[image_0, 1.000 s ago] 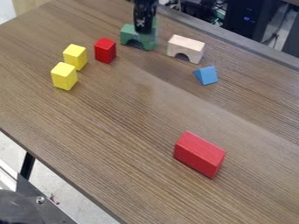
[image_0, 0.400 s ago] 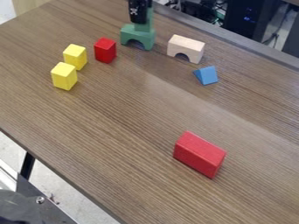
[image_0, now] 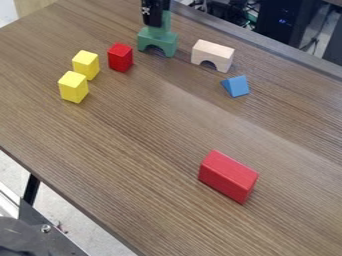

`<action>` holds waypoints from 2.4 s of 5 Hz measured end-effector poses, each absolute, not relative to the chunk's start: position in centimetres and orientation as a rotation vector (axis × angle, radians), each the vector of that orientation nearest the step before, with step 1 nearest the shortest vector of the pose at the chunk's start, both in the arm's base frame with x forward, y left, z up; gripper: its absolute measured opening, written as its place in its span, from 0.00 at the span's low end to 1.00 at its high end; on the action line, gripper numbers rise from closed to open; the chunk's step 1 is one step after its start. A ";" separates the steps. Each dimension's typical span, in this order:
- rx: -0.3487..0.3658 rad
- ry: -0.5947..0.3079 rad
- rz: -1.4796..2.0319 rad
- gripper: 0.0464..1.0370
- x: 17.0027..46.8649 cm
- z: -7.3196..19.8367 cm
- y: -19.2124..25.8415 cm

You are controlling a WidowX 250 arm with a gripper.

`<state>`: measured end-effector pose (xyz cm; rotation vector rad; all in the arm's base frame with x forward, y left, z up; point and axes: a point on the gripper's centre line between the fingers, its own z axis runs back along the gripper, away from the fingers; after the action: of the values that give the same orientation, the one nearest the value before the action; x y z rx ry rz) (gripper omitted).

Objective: Put the green cube on top of the green arch

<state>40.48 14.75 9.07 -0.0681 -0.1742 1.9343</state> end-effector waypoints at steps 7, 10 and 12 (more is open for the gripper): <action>-0.017 -0.197 1.915 0.51 40.1 8.7 16.3; -0.023 -0.216 1.939 0.51 40.3 8.6 16.4; -0.012 -0.201 1.959 0.51 40.2 7.8 16.4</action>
<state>40.19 16.41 7.83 -0.0122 -0.2013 1.9586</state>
